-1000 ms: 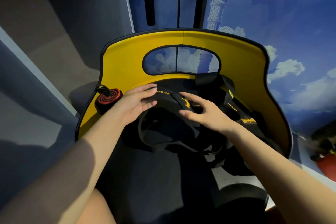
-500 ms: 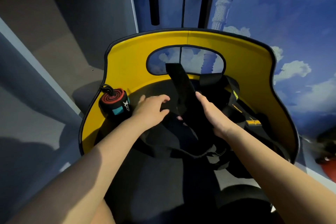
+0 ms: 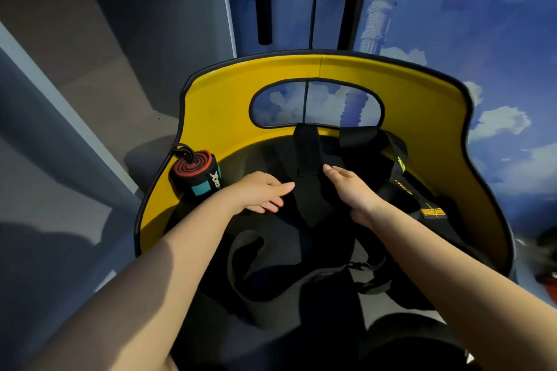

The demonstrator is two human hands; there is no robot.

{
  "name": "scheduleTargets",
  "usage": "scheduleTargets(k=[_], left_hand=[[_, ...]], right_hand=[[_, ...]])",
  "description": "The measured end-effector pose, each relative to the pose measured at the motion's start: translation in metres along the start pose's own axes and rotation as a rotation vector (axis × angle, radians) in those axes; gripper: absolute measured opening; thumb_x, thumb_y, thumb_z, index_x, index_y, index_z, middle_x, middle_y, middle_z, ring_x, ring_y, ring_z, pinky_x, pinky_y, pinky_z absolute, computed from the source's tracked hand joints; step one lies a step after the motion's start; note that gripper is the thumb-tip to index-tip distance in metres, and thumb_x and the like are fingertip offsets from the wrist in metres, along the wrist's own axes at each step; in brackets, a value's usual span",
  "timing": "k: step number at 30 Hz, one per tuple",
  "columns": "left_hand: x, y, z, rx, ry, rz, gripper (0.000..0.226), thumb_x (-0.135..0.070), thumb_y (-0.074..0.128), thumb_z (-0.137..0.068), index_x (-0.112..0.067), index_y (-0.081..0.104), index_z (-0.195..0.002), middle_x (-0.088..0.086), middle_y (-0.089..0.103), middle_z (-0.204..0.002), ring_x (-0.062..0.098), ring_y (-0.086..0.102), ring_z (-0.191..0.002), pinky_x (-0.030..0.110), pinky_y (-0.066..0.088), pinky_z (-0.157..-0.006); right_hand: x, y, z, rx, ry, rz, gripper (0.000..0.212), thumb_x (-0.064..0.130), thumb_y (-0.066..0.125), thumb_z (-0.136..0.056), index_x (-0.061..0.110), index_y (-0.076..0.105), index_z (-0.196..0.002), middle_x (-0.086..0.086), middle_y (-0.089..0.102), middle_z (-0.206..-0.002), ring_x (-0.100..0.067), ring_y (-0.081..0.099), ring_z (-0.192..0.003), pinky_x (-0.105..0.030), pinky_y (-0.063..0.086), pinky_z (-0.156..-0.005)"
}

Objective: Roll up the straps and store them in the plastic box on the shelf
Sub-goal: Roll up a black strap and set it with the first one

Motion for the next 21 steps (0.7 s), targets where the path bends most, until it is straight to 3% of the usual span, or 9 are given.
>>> scheduleTargets(k=[3,5,7,13,16,21], left_hand=[[0.003,0.009,-0.016,-0.061,-0.019,0.391,0.055,-0.031,0.062,-0.088,-0.007,0.045,-0.135,0.015,0.057,-0.127,0.024,0.061,-0.107,0.032,0.053,-0.087],[0.007,0.007,-0.024,-0.194,-0.022,0.546,0.054,-0.020,0.066,-0.086,-0.005,0.046,-0.134,0.019,0.058,-0.123,0.026,0.061,-0.100,0.033,0.054,-0.082],[0.010,0.001,-0.031,-0.295,-0.025,0.647,0.049,-0.014,0.068,-0.085,-0.004,0.051,-0.129,0.019,0.060,-0.118,0.025,0.061,-0.093,0.033,0.054,-0.076],[0.005,-0.023,-0.053,-0.468,-0.011,0.647,0.046,-0.012,0.067,-0.086,-0.002,0.052,-0.128,0.019,0.061,-0.117,0.020,0.059,-0.084,0.029,0.053,-0.071],[0.002,-0.036,-0.070,-0.489,-0.016,0.618,0.046,-0.011,0.065,-0.086,-0.002,0.051,-0.130,0.019,0.060,-0.121,0.020,0.060,-0.087,0.027,0.053,-0.071],[-0.002,-0.046,-0.099,-0.450,-0.049,0.584,0.047,-0.009,0.063,-0.088,-0.003,0.048,-0.132,0.019,0.056,-0.128,0.030,0.059,-0.112,0.034,0.053,-0.083]], right_hand=[[-0.004,0.008,-0.015,0.025,0.001,-0.016,0.042,0.030,0.048,-0.098,0.005,0.049,-0.132,-0.013,0.063,-0.119,-0.025,0.062,-0.106,-0.037,0.051,-0.092],[0.001,0.012,-0.022,0.005,-0.028,-0.020,0.035,0.028,0.050,-0.097,0.003,0.058,-0.119,-0.012,0.067,-0.104,-0.022,0.066,-0.090,-0.031,0.055,-0.078],[0.006,0.014,-0.031,-0.043,-0.060,0.004,0.028,0.028,0.054,-0.094,0.005,0.065,-0.107,-0.013,0.069,-0.097,-0.023,0.067,-0.085,-0.033,0.056,-0.077],[0.011,0.012,-0.053,-0.206,-0.107,0.080,0.012,0.028,0.067,-0.085,0.017,0.066,-0.089,-0.006,0.068,-0.092,-0.024,0.065,-0.094,-0.034,0.051,-0.087],[0.009,0.015,-0.063,-0.209,-0.100,0.084,0.020,0.027,0.067,-0.085,0.016,0.066,-0.101,-0.006,0.068,-0.101,-0.023,0.064,-0.099,-0.034,0.051,-0.090],[0.009,0.016,-0.083,-0.202,-0.157,0.122,0.030,0.018,0.063,-0.088,0.015,0.062,-0.118,-0.007,0.066,-0.112,-0.020,0.063,-0.103,-0.037,0.049,-0.096]])
Point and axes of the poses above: each hand's wrist, its own z-axis away from the middle knuckle, its own y-axis out of the palm, x = y × z, the point moved 6 cm from there along -z, towards the middle knuckle
